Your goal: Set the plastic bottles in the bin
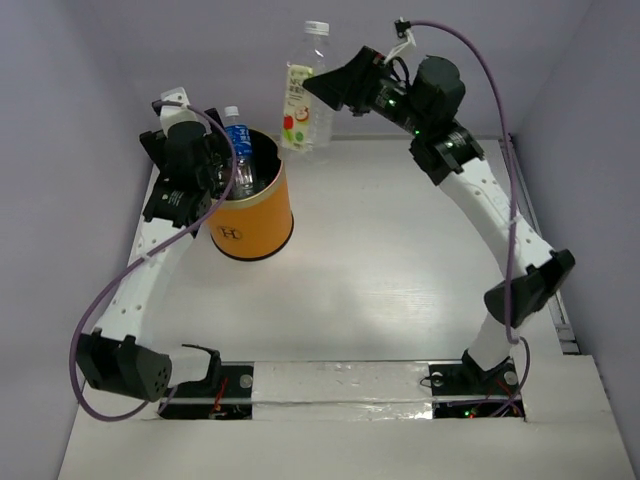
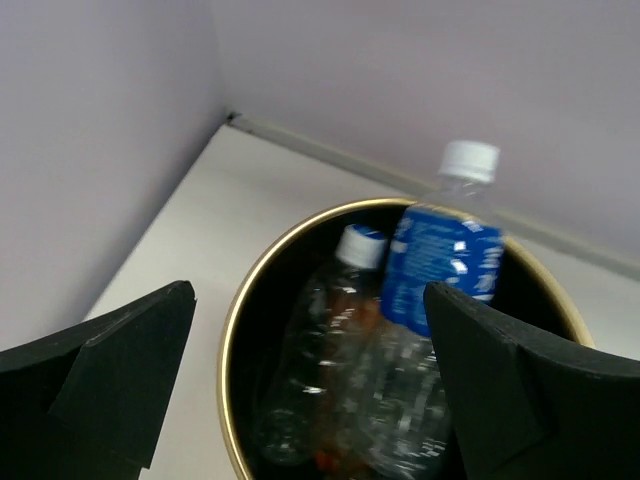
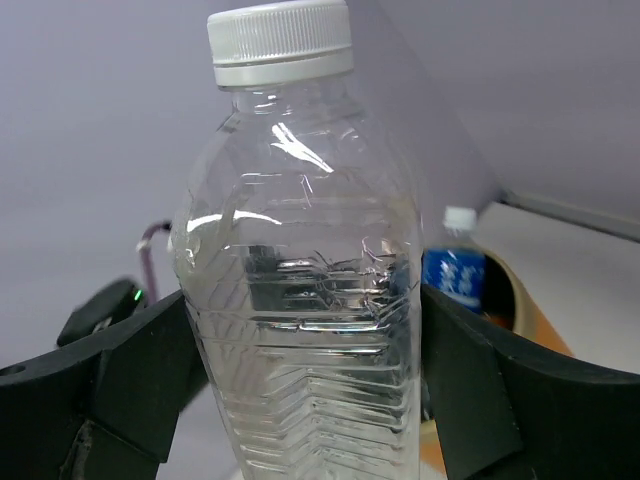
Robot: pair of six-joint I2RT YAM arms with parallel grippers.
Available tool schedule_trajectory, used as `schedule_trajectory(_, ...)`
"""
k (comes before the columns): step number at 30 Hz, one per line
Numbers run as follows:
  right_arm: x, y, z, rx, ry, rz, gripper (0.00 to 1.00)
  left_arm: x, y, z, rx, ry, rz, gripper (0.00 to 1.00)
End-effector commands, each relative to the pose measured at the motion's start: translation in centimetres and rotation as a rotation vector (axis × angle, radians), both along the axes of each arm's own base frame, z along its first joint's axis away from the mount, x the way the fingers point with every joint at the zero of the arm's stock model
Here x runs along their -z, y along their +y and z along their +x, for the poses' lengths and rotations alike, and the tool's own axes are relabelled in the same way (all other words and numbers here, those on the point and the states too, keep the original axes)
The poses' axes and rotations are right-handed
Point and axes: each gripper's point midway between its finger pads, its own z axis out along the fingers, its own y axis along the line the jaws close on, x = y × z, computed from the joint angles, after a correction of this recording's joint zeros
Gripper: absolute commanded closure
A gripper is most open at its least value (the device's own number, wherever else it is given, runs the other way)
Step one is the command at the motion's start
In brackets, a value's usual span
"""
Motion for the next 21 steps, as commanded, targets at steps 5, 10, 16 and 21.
schedule_trajectory(5, -4.5, 6.3, 3.5, -0.029, -0.032, 0.288, 0.46, -6.6, -3.0, -3.6, 0.121, -0.209, -0.335, 0.01)
schedule_trajectory(10, -0.7, 10.7, 5.2, 0.006, -0.005, 0.208, 0.46, -7.0, -4.1, -5.0, 0.191, -0.211, -0.391, 0.01)
schedule_trajectory(16, 9.9, 13.5, 6.6, 0.152, 0.01, -0.116, 0.45, -7.6, -3.9, -6.0, 0.198, -0.221, -0.378, 0.01)
schedule_trajectory(21, 14.3, 12.6, 6.6, 0.236, 0.002, -0.255, 0.42, -7.9, -4.0, -6.1, 0.211, -0.225, -0.375, 0.01)
